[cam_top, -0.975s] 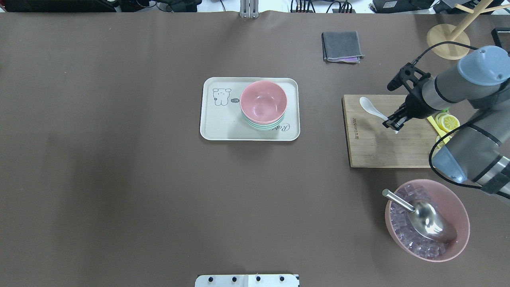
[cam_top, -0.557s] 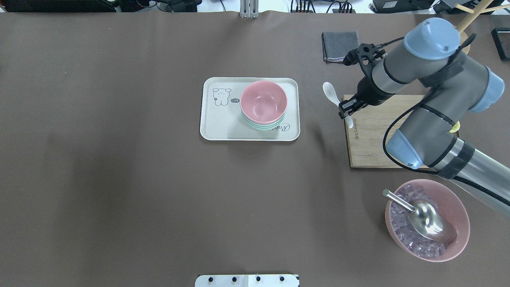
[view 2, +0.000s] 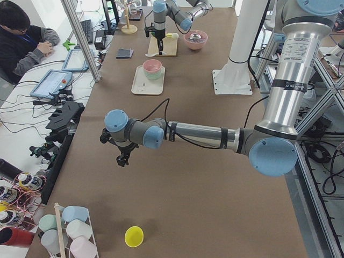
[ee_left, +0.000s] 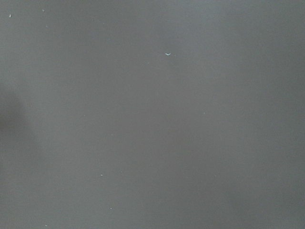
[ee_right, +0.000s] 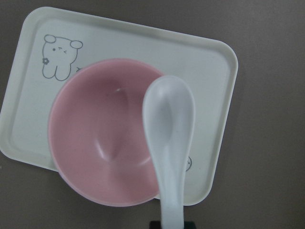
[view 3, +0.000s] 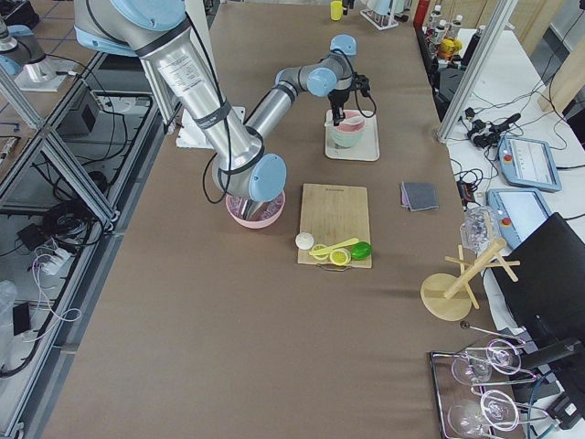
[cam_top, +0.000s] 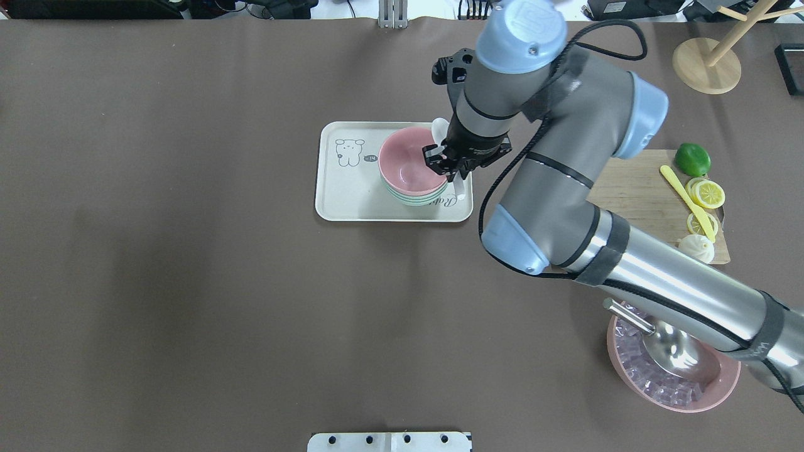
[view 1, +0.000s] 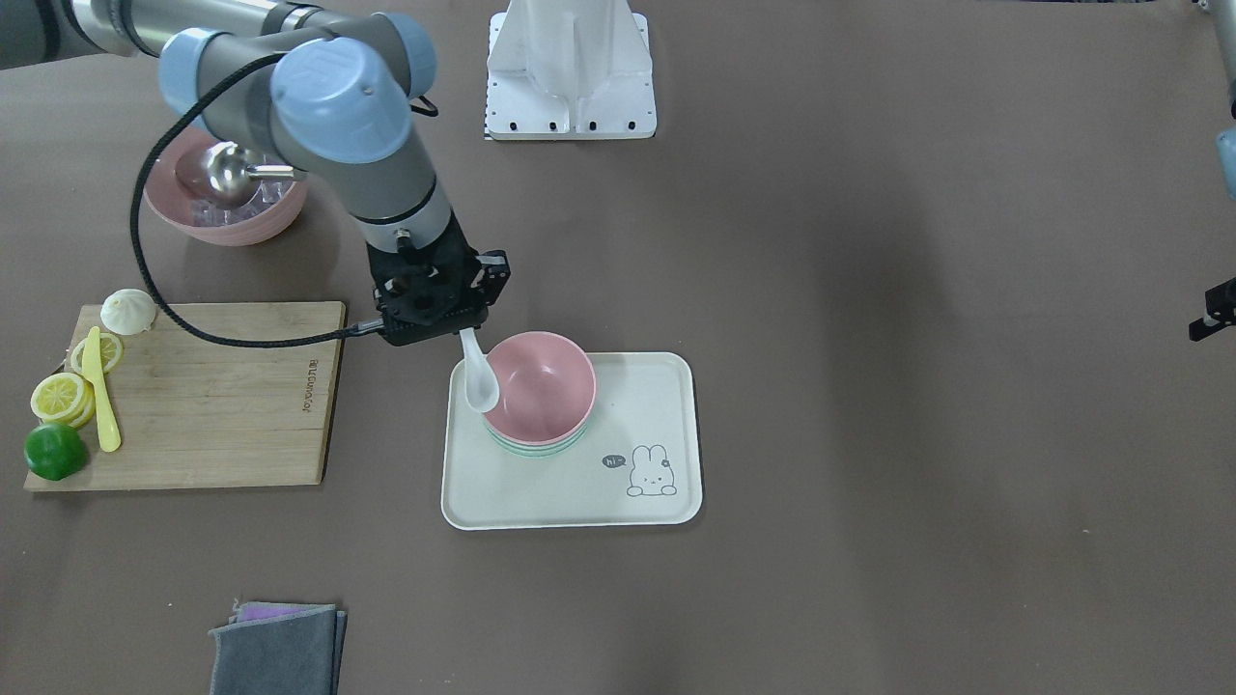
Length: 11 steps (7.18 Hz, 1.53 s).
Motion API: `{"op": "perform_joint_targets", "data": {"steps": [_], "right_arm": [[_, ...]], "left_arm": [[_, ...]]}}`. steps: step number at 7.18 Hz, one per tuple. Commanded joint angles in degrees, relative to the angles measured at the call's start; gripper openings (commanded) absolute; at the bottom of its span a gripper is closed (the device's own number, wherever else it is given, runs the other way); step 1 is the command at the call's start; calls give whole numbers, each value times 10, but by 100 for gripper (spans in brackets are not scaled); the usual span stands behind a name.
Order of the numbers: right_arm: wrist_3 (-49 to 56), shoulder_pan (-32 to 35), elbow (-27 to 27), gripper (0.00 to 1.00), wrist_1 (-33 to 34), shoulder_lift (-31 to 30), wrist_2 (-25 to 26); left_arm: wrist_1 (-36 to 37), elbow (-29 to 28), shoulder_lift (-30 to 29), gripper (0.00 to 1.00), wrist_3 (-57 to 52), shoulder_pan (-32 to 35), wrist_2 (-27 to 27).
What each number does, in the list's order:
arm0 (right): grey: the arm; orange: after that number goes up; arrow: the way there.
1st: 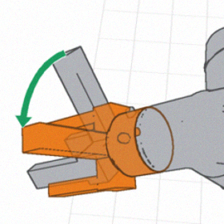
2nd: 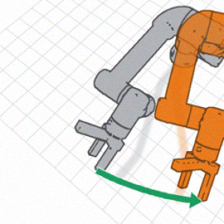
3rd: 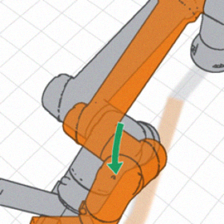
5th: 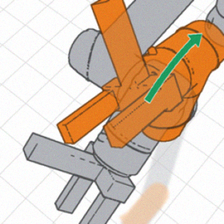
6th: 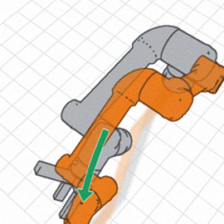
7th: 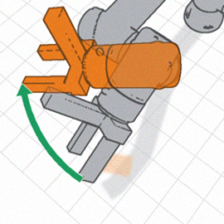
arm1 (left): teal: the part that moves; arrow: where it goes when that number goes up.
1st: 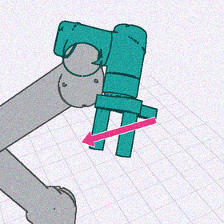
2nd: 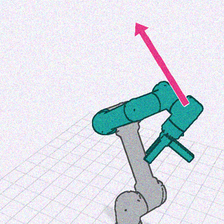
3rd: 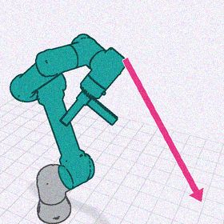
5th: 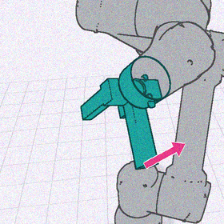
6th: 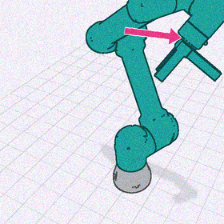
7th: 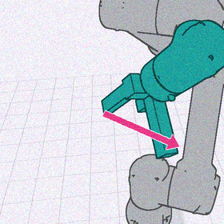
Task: Stack pink bowl on green and place spoon
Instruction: 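Carry the white spoon over the pink bowl and lower it in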
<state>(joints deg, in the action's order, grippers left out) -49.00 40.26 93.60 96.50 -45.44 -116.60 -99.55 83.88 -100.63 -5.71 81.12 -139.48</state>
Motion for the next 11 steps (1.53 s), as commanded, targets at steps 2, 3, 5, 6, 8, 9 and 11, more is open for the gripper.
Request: {"op": "perform_joint_targets", "data": {"steps": [2, 3, 5, 6, 8, 9, 11], "right_arm": [[-10, -16, -94, 0, 16, 75, 17], [-8, -21, -96, 0, 16, 70, 19], [0, -25, -106, 0, 17, 70, 22], [5, -26, -106, 0, 16, 69, 22], [10, -27, -106, 77, 16, 68, 38], [34, -27, -105, 95, 16, 68, 53], [39, -17, -99, 99, 10, 60, 50]], "left_arm": [[-4, -6, 0, 99, 0, 0, 0], [-4, -6, 0, 99, 0, 0, 0], [-4, -6, 0, 99, 0, 0, 0], [-4, -6, 0, 99, 0, 0, 0], [-3, -6, 0, 99, 0, 0, 0], [-2, -6, 0, 99, 0, 0, 0], [9, -14, 1, 99, 1, -1, 6]]}}
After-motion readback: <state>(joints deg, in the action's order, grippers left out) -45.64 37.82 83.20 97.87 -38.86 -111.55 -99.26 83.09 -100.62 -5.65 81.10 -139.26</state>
